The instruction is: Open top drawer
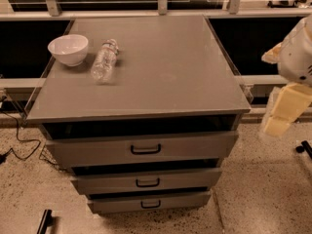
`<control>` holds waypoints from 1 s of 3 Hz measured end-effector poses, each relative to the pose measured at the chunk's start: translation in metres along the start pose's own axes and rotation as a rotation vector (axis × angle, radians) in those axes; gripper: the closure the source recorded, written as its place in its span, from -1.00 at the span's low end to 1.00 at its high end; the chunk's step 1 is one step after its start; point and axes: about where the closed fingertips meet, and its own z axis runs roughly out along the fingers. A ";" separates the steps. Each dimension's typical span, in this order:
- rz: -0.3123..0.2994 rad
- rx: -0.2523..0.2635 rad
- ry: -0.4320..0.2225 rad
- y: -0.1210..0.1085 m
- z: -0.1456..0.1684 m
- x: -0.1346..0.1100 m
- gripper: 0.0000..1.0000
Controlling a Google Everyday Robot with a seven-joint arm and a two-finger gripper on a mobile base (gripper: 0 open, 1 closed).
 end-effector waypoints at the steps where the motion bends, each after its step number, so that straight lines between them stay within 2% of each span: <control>1: 0.018 -0.027 0.015 0.008 0.022 0.008 -1.00; 3: 0.066 -0.111 0.013 0.047 0.063 0.023 -1.00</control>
Offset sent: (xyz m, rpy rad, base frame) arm -0.0294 -0.0064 -0.0905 0.0280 0.1469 -0.0619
